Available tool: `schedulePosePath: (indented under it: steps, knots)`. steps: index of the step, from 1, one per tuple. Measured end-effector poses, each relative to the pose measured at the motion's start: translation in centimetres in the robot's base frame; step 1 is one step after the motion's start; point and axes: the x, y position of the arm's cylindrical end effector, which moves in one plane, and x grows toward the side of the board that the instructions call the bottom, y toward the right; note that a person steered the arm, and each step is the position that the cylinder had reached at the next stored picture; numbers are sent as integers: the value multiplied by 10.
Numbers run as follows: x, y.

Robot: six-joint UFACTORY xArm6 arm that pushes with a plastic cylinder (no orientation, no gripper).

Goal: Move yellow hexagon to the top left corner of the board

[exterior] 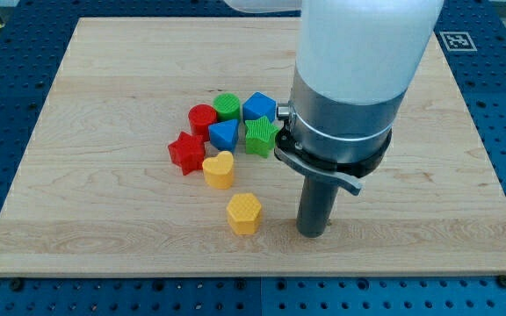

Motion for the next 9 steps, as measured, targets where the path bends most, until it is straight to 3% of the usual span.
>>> schedulePosePath:
  steps: [4, 6, 7, 9]
  knots:
    - [-29, -132]
    - [-37, -122]
    - [-52, -161]
    - [-36, -181]
